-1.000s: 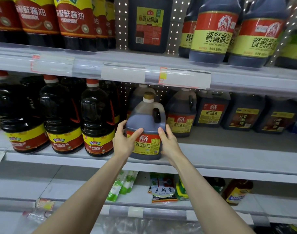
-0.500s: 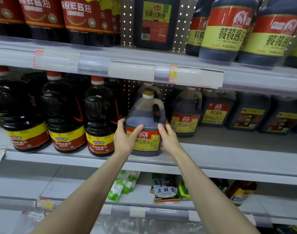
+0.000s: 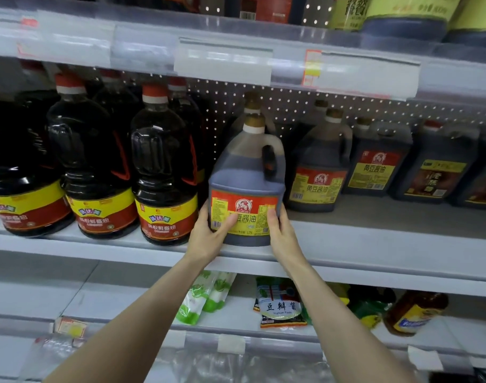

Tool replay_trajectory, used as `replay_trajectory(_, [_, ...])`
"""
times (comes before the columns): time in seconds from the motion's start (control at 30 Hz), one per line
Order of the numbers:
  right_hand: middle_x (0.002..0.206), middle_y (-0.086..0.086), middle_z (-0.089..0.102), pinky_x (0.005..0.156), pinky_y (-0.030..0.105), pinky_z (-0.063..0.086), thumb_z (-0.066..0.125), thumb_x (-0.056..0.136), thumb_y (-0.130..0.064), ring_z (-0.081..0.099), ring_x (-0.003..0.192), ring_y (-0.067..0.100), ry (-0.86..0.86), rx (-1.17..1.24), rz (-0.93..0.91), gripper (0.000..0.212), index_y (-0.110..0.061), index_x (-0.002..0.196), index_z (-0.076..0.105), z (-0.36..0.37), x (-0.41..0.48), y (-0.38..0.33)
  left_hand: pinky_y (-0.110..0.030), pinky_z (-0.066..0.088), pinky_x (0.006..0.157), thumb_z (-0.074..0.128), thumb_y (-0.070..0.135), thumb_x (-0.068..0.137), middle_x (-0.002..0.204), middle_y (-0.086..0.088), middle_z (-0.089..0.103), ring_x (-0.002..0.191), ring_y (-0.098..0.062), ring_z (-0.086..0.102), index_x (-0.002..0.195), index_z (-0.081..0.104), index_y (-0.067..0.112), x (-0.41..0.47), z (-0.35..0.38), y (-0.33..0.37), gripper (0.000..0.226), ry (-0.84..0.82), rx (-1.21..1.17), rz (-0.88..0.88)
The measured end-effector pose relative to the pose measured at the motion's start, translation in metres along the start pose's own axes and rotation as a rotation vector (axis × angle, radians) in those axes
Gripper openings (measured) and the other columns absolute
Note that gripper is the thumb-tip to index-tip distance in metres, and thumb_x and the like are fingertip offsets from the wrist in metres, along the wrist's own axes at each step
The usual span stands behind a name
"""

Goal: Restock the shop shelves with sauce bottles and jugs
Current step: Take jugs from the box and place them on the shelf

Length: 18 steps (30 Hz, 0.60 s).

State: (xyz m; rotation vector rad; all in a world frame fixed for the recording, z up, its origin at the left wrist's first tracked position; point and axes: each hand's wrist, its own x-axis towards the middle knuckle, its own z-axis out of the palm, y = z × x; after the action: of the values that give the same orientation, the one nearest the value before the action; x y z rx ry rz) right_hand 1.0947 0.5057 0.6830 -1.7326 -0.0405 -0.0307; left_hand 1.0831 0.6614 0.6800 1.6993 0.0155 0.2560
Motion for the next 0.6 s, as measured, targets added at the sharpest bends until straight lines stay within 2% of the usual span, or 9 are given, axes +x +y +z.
replay_trajectory(0.1, [0.140,-0.010,0.047,0.103,0.024,0.039,0.037,0.086,-0.059,0.047,0.124,0.006,-0.017,-0.020,-0.020,0.073,-0.029,0.152,0.022,-0.002,0.003,0.005,-0.022,0.047,0.092,0.064,0.030,0.088,0.118,0.010,0.060,0.107,0.000,0.058,0.138,0.040,0.020,0.002,0.001,-0.006,0.056,-0.026,-0.007,0.007])
replay_trajectory(0.17, [0.137,-0.011,0.047,0.098,0.021,0.038,0.035,0.092,-0.054,0.047,0.120,0.004,-0.011,-0.027,-0.035,0.067,-0.030,0.152,0.021,-0.001,0.003,0.006,-0.023,0.046,0.093,0.065,0.030,0.088,0.120,0.009,0.060,0.109,-0.002,0.058,0.138,0.039,0.020,0.002,0.000,-0.010,0.057,-0.028,-0.007,0.012])
replay_trajectory(0.27, [0.141,-0.009,0.046,0.106,0.029,0.038,0.033,0.083,-0.064,0.045,0.126,0.008,0.002,-0.056,-0.048,0.076,-0.032,0.152,0.021,-0.001,0.004,0.009,-0.027,0.046,0.096,0.066,0.032,0.087,0.120,0.009,0.061,0.109,-0.005,0.058,0.139,0.041,0.019,0.003,0.000,-0.014,0.059,-0.007,-0.004,0.023])
replay_trajectory(0.37, [0.144,-0.008,0.046,0.112,0.037,0.036,0.030,0.080,-0.069,0.045,0.130,0.013,0.006,-0.086,-0.060,0.079,-0.036,0.151,0.021,-0.002,0.006,0.012,-0.022,0.044,0.090,0.066,0.033,0.087,0.116,0.011,0.061,0.106,-0.005,0.057,0.138,0.044,0.019,0.003,0.002,-0.015,0.058,0.028,0.022,0.040])
replay_trajectory(0.47, [0.144,-0.009,0.046,0.113,0.039,0.034,0.027,0.080,-0.070,0.044,0.131,0.014,0.009,-0.109,-0.065,0.078,-0.040,0.151,0.020,-0.002,0.006,0.012,-0.011,0.040,0.079,0.066,0.034,0.087,0.114,0.013,0.059,0.102,-0.004,0.055,0.137,0.046,0.020,0.002,0.003,-0.014,0.056,0.060,0.052,0.055])
replay_trajectory(0.6, [0.145,-0.009,0.045,0.114,0.041,0.033,0.025,0.079,-0.072,0.043,0.133,0.015,0.010,-0.128,-0.063,0.078,-0.041,0.151,0.018,-0.001,0.006,0.013,-0.011,0.042,0.081,0.067,0.034,0.086,0.110,0.014,0.061,0.096,0.003,0.057,0.134,0.048,0.020,-0.002,0.004,-0.016,0.054,0.089,0.042,0.062])
